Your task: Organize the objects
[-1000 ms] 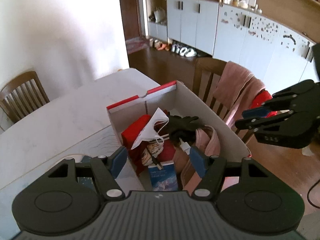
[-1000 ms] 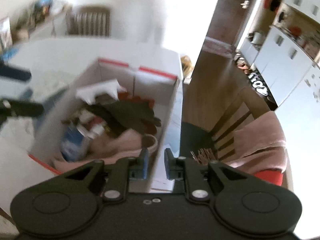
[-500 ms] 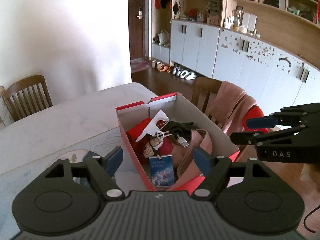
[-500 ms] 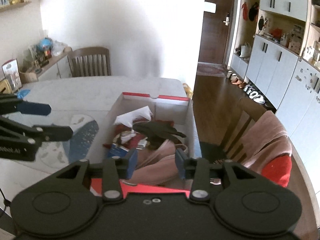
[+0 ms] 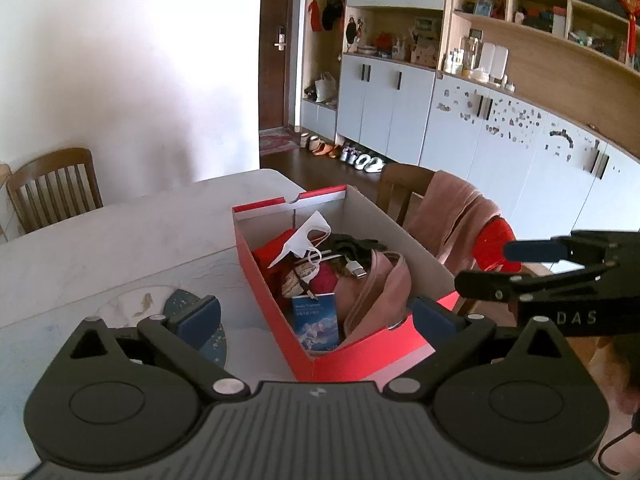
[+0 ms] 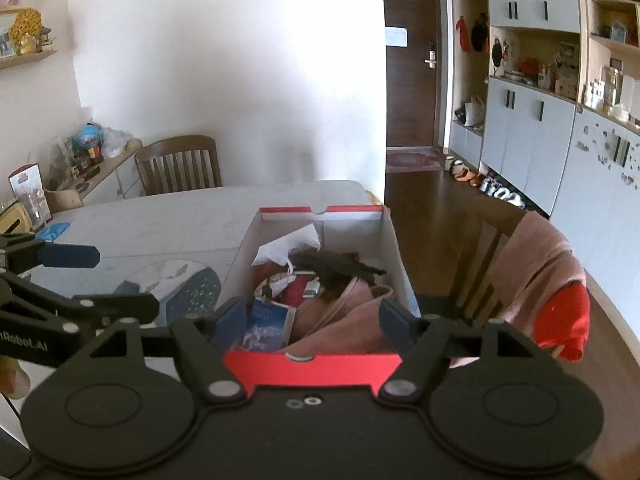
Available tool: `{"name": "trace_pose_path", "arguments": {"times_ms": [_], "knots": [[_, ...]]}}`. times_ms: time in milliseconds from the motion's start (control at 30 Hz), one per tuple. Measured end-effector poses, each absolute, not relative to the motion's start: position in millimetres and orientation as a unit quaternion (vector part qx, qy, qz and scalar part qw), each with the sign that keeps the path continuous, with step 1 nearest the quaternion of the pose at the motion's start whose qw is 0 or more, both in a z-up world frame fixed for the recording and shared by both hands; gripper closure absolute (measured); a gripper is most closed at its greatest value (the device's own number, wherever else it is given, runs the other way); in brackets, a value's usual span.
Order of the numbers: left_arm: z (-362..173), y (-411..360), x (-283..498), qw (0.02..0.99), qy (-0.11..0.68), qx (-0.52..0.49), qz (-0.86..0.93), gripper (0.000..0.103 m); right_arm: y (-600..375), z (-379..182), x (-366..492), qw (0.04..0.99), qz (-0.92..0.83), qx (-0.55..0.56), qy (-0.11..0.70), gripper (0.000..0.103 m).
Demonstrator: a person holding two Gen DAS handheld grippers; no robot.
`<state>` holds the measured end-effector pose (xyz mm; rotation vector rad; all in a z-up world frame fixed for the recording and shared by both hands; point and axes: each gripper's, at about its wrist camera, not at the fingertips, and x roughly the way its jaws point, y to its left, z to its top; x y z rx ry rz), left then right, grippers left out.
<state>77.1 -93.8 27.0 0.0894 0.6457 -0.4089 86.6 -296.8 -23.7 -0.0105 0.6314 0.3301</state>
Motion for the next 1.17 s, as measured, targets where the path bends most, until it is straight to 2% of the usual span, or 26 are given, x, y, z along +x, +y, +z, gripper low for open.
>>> {"name": "trace_pose_path", "arguments": {"times_ms": [433,1167], "knots": [[22.3,-95.9,63.0,0.935,0.292,0.058,-0.191,0.000,-292.3,-22.1,68.1,0.941,0.150,-0.017,0.302,0.027],[17.2,-85.8,67.5,0.934,0.305,0.040,-0.183,0.000,-282.8,-24.1,70.4,0.939,0.155,-0.038,0.305,0.027]]}}
